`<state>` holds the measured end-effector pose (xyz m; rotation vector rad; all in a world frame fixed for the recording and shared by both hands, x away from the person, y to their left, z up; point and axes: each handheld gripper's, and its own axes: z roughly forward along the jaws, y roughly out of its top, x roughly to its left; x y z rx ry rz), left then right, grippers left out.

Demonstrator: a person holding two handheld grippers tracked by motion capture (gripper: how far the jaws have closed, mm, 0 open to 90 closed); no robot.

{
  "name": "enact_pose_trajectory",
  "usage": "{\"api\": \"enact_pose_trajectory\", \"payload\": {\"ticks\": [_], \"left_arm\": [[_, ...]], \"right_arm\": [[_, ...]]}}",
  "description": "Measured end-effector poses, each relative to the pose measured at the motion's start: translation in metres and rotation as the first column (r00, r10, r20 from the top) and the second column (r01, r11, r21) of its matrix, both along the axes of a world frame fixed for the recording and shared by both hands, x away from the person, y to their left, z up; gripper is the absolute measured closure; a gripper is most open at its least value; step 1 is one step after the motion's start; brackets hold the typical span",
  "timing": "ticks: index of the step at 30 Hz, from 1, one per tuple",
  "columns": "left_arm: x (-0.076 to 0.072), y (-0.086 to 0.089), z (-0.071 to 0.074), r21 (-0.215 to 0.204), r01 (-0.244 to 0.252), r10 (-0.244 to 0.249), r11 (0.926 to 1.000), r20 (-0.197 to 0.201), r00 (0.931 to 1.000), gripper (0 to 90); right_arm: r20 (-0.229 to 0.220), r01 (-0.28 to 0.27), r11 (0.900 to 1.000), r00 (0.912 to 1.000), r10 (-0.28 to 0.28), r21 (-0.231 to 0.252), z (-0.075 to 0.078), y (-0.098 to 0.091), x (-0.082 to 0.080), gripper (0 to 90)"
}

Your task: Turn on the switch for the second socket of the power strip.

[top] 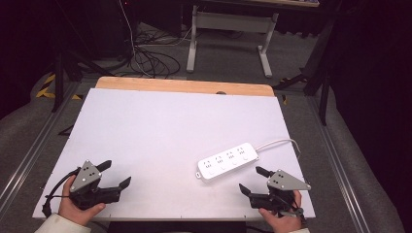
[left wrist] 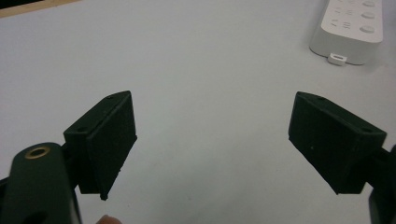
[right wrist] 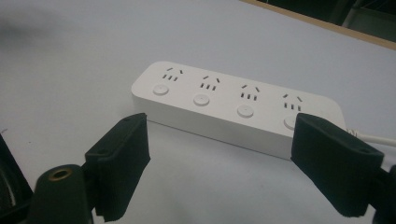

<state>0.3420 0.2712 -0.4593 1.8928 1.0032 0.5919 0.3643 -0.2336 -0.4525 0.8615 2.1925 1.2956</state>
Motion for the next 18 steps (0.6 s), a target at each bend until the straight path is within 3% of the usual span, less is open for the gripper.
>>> {"api": "enact_pose_trajectory", "payload": {"ticks": [18], "left_arm": [[-0.0025,0.0012,0.0000,0.019,-0.015,0.014,0.9997,0.012,0.9998,15.5]], "right_arm": [[0.003,0.003,1.0000,1.0000,-0.003,-0.005,0.0003,0.0009,0.0004,19.5]]}}
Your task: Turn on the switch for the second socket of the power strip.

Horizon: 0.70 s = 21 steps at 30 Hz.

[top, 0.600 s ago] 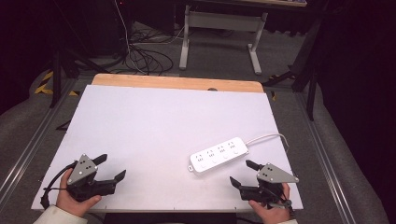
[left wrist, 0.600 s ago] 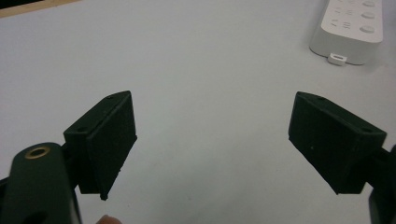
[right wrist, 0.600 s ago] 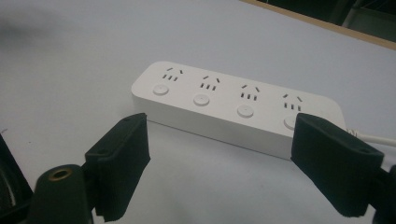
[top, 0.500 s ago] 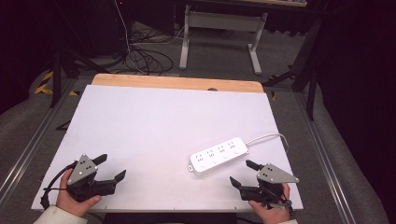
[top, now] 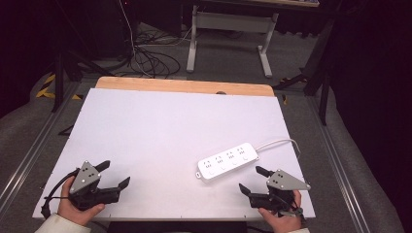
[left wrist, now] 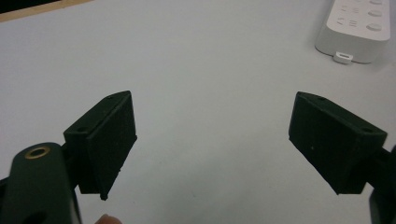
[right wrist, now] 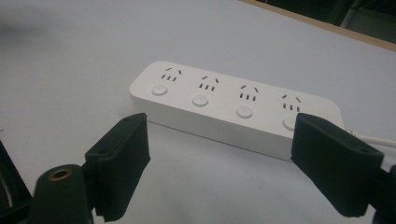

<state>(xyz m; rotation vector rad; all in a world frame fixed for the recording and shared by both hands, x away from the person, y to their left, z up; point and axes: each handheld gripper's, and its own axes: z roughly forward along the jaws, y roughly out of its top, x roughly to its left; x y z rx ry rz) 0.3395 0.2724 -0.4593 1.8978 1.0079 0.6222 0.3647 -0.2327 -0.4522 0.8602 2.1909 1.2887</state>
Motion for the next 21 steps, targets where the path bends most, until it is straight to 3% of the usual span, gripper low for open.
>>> {"api": "enact_pose_trajectory", "payload": {"ticks": [9,21], "left_arm": [[-0.001,0.000,0.000,0.002,-0.007,0.007,1.0000,0.007,1.0000,15.5],[-0.001,0.000,0.000,0.003,-0.008,0.008,1.0000,0.006,1.0000,15.5]], "right_arm": [[0.001,0.013,0.9999,0.9999,-0.013,-0.005,0.004,0.001,0.001,21.2],[-0.025,0.006,0.9999,0.9997,-0.007,-0.016,0.025,0.006,0.015,30.6]]}}
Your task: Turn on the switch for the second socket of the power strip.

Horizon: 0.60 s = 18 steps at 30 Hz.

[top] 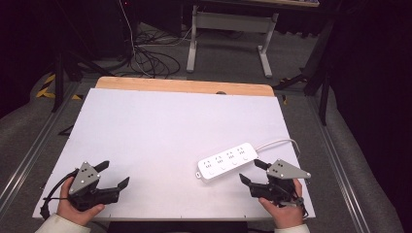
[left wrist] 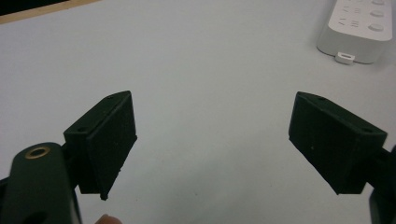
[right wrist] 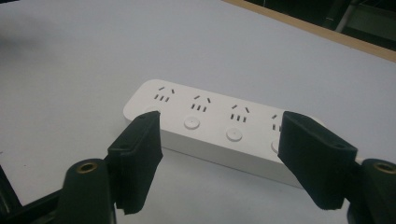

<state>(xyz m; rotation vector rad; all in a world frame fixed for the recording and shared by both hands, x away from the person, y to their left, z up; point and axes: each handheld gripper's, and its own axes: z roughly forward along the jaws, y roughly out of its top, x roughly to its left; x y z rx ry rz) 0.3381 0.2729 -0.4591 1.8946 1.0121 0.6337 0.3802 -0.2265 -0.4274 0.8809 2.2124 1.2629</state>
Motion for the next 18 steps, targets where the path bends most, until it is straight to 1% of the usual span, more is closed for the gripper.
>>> {"api": "enact_pose_trajectory", "payload": {"ticks": [2,4,5,7,8,11,12,18], "left_arm": [[0.000,0.000,0.000,0.000,0.000,0.000,1.0000,0.000,1.0000,15.6],[0.000,0.000,0.000,-0.001,0.000,0.000,1.0000,-0.002,1.0000,15.5],[0.000,0.000,0.000,-0.001,0.000,0.000,1.0000,-0.003,1.0000,15.5],[0.000,0.000,0.000,-0.001,0.001,-0.001,1.0000,-0.004,1.0000,15.5],[0.000,0.000,0.000,-0.002,0.001,-0.001,1.0000,-0.004,1.0000,15.5],[0.000,0.000,0.000,-0.006,-0.001,0.001,1.0000,-0.003,1.0000,15.5],[0.000,0.001,0.000,-0.006,-0.002,0.002,1.0000,-0.003,1.0000,15.5],[0.000,0.001,0.000,0.001,0.000,0.000,1.0000,-0.002,1.0000,15.5]], "right_arm": [[-0.003,-0.004,1.0000,1.0000,0.004,-0.008,0.002,0.003,0.004,31.8],[-0.014,-0.025,0.9995,0.9996,0.025,-0.019,0.004,0.006,0.007,35.8],[-0.009,-0.023,0.9987,0.9997,0.022,-0.046,0.007,0.009,0.009,38.0],[-0.004,-0.022,0.9983,0.9997,0.022,-0.054,0.009,0.011,0.010,38.7],[-0.001,-0.021,0.9983,0.9998,0.021,-0.055,0.012,0.014,0.012,38.9],[0.000,-0.022,0.9985,0.9997,0.022,-0.049,0.015,0.016,0.015,38.8],[-0.001,-0.019,0.9986,0.9998,0.019,-0.049,0.017,0.019,0.018,38.8],[-0.011,-0.019,0.9988,0.9998,0.019,-0.046,0.018,0.024,0.026,38.4]]}}
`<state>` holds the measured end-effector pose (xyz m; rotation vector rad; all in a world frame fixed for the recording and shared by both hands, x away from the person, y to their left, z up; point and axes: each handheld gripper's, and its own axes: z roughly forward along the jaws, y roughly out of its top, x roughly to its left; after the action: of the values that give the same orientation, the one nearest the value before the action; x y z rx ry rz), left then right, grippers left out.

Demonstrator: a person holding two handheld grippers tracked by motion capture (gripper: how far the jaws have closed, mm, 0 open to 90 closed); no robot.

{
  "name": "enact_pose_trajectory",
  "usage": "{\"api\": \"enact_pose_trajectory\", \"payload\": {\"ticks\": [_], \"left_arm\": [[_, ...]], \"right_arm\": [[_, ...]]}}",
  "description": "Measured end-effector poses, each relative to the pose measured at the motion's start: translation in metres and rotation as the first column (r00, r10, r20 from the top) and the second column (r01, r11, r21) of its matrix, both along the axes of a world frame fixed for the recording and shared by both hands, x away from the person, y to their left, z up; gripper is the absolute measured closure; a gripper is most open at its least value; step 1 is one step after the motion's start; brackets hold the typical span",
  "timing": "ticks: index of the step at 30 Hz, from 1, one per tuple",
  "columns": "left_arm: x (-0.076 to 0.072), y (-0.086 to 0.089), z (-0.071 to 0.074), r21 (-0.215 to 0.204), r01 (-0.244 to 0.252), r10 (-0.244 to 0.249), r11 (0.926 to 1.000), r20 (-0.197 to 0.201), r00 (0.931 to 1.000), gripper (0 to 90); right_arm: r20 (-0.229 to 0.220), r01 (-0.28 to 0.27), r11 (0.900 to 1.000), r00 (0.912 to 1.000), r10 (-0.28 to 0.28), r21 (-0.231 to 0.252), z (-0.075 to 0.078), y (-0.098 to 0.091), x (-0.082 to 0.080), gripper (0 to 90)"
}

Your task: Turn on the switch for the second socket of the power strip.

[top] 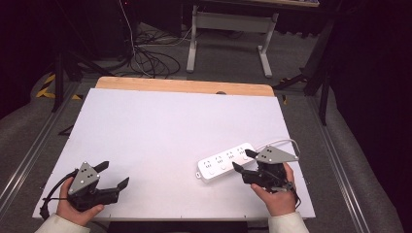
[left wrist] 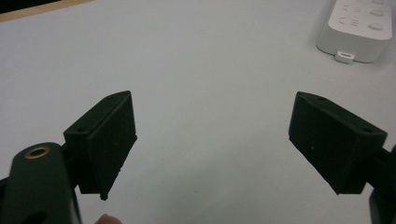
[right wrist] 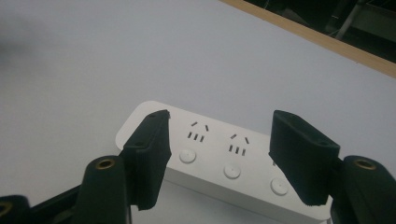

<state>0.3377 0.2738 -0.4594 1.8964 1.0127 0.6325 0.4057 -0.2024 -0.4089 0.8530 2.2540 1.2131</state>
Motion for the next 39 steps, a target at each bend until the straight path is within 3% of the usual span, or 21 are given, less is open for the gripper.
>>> {"api": "enact_pose_trajectory", "payload": {"ticks": [17,22,23,24,26,27,30,32,34,39], "left_arm": [[0.000,0.000,0.000,0.000,0.001,-0.001,1.0000,-0.001,1.0000,15.6],[0.000,0.000,0.000,0.000,0.000,0.000,1.0000,-0.005,1.0000,15.6],[0.000,0.000,0.000,-0.001,0.000,0.000,1.0000,-0.006,1.0000,15.6],[0.000,0.000,0.000,-0.001,0.001,-0.001,1.0000,-0.008,1.0000,15.6],[0.000,0.000,0.000,-0.002,0.000,0.000,1.0000,-0.009,1.0000,15.6],[0.000,0.000,0.000,-0.002,-0.001,0.001,1.0000,-0.009,1.0000,15.7],[0.000,0.000,-0.001,0.003,-0.001,0.001,1.0000,-0.012,0.9999,15.7],[0.001,0.000,-0.001,0.003,-0.003,0.003,1.0000,-0.011,0.9999,15.6],[0.001,0.000,-0.001,0.003,-0.004,0.004,1.0000,-0.012,0.9999,15.7],[0.000,0.000,-0.001,0.004,-0.007,0.007,1.0000,-0.011,0.9999,15.7]], "right_arm": [[-0.033,0.019,0.9997,0.9993,-0.019,-0.017,-0.002,0.013,0.027,39.7],[-0.038,0.036,0.9992,0.9986,-0.037,-0.017,-0.005,0.011,0.026,42.1],[-0.030,0.051,0.9986,0.9982,-0.051,-0.017,-0.005,0.010,0.026,43.7],[-0.062,0.050,0.9986,0.9969,-0.049,0.018,-0.004,0.007,0.025,50.5],[-0.063,0.055,0.9982,0.9966,-0.053,0.026,-0.004,0.006,0.025,52.8],[-0.071,0.033,0.9982,0.9970,-0.030,0.049,-0.005,0.004,0.024,67.0],[-0.078,0.022,0.9986,0.9968,-0.019,0.047,-0.005,0.005,0.024,73.1],[-0.121,-0.011,0.9973,0.9924,0.020,0.072,-0.005,0.004,0.026,79.5],[-0.135,0.000,0.9981,0.9908,0.009,0.062,-0.006,0.004,0.027,88.7],[-0.168,0.040,0.9990,0.9851,-0.036,0.018,-0.008,0.005,0.029,90.0]]}}
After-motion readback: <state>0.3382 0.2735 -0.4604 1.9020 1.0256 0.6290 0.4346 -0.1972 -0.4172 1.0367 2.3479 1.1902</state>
